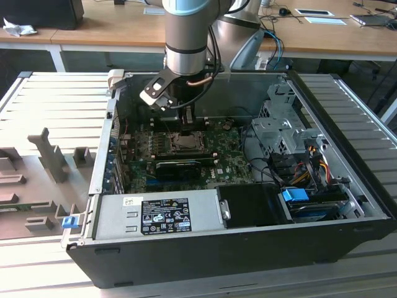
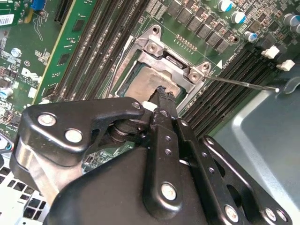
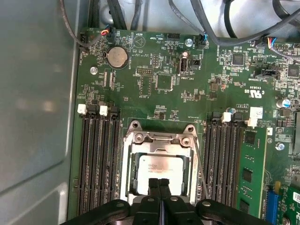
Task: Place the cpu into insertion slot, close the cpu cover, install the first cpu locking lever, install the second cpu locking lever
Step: 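Install the first cpu locking lever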
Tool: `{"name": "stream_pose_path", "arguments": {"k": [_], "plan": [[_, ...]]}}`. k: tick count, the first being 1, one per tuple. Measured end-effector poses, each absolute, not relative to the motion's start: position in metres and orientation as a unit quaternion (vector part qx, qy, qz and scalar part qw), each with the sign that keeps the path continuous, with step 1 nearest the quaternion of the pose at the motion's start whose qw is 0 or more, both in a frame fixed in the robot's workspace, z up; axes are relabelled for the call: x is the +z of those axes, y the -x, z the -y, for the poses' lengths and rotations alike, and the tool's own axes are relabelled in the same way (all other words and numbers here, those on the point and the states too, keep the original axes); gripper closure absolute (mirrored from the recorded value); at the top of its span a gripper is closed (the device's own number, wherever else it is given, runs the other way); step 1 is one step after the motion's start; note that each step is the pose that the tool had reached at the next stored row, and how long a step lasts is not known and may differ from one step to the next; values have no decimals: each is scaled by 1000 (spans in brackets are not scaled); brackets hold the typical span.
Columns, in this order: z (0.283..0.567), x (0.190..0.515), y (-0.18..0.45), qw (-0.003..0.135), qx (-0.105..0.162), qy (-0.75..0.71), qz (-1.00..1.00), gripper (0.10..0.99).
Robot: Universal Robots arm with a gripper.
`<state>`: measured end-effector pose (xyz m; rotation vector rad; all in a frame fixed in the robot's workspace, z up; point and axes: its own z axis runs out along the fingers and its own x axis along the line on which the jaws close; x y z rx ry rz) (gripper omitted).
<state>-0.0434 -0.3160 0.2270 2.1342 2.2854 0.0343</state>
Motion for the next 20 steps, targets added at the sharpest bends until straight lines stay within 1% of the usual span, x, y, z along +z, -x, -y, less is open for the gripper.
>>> {"name": "stream_pose_path", "arguments": {"k": [12,17,20], "plan": [[316,251,43,7,11,-683,-731,980],[316,275,44,7,11,-683,-731,980],[316,274,44,7,11,-665,-747,980]]}}
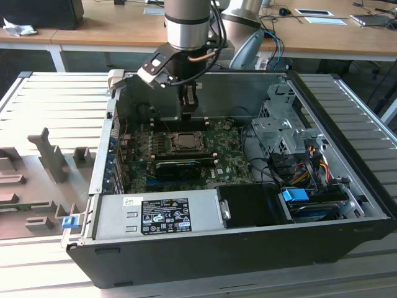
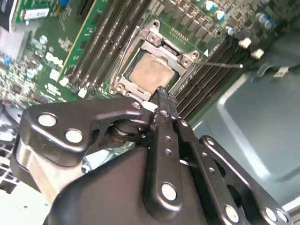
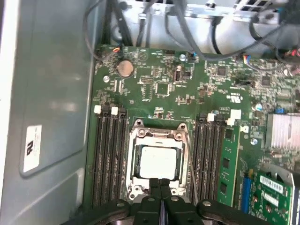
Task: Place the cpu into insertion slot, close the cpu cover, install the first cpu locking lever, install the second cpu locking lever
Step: 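Install the first cpu locking lever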
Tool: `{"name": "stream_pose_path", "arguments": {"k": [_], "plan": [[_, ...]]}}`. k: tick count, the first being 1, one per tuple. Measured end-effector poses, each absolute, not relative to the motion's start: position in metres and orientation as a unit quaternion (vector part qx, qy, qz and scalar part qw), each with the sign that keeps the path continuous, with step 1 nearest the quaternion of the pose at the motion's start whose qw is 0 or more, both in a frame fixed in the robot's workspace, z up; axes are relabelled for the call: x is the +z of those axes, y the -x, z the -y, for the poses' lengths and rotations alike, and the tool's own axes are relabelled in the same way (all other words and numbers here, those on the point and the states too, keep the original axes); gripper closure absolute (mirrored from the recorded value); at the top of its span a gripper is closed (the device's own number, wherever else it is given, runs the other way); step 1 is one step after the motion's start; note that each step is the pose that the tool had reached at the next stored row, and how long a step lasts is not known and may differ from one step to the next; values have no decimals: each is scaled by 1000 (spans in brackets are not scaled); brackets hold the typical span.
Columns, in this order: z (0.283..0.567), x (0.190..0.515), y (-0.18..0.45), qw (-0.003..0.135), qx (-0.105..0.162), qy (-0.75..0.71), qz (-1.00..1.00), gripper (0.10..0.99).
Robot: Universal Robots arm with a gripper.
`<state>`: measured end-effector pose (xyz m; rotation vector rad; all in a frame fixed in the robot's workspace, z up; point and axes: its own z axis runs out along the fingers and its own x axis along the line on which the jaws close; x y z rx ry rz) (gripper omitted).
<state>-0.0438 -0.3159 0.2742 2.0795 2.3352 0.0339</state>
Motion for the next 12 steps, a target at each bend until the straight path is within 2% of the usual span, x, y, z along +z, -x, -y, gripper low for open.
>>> {"name": "stream_pose_path", "arguments": {"k": [12], "plan": [[316,268,44,6,12,-571,-821,980]]}}
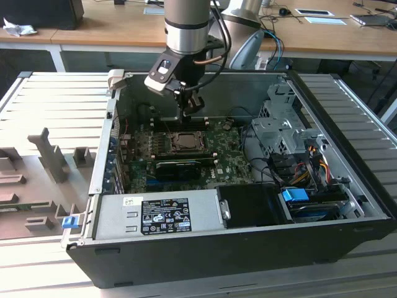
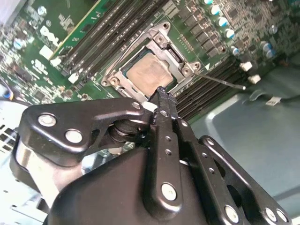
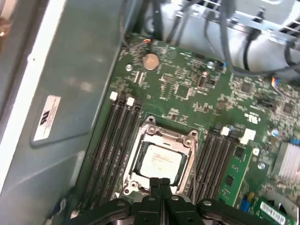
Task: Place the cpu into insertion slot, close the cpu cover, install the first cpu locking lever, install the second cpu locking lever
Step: 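Install the first cpu locking lever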
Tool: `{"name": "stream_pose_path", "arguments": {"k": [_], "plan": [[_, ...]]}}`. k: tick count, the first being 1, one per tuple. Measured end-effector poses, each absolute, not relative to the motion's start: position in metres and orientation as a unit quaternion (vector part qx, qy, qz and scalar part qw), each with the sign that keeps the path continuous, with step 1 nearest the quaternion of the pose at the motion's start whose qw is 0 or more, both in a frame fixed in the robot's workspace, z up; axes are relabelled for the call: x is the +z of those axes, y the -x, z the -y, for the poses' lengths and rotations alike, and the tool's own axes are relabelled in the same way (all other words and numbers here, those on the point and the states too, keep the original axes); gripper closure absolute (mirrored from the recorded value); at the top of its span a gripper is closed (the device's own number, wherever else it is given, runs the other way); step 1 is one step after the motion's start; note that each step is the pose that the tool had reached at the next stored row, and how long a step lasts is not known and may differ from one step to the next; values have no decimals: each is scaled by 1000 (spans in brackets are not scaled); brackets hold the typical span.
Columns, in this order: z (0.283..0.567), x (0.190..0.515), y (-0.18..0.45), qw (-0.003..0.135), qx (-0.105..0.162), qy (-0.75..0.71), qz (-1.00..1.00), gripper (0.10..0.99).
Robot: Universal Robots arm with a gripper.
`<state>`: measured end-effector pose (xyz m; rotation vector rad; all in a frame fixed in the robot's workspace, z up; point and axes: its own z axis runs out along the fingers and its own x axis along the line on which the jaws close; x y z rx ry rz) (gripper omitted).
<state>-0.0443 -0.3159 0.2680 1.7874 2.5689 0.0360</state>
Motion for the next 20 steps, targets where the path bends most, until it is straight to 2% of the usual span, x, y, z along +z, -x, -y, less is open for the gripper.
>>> {"name": "stream_pose_path", "arguments": {"k": [20], "plan": [[316,268,44,4,12,-399,-917,980]]}}
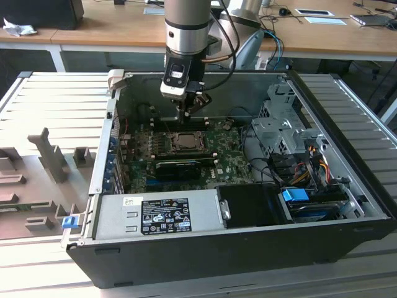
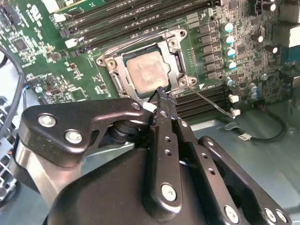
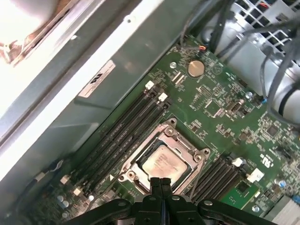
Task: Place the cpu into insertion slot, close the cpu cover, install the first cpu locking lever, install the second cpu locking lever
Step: 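Install the first cpu locking lever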
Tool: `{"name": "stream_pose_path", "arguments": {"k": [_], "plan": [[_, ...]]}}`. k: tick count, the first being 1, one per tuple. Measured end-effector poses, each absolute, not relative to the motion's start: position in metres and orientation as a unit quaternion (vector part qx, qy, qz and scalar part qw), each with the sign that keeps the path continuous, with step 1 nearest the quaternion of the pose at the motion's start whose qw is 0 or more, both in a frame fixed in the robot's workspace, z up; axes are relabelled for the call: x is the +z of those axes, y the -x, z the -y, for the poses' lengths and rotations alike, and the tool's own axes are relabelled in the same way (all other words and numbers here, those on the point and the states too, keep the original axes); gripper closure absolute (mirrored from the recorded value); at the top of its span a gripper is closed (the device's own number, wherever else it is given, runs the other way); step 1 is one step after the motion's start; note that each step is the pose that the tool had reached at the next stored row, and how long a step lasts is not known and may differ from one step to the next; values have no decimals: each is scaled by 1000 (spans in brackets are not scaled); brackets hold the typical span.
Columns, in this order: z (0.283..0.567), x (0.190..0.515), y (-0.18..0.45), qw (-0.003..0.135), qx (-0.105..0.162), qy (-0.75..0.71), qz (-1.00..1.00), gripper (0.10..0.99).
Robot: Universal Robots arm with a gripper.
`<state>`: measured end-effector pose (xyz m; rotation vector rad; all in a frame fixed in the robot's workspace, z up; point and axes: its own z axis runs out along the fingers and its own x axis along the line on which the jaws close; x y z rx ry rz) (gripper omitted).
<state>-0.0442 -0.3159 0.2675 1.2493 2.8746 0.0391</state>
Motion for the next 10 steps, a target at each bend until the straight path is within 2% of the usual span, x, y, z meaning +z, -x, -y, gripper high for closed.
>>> {"name": "stream_pose_path", "arguments": {"k": [10], "plan": [[316,266,44,2,13,-302,-953,980]]}}
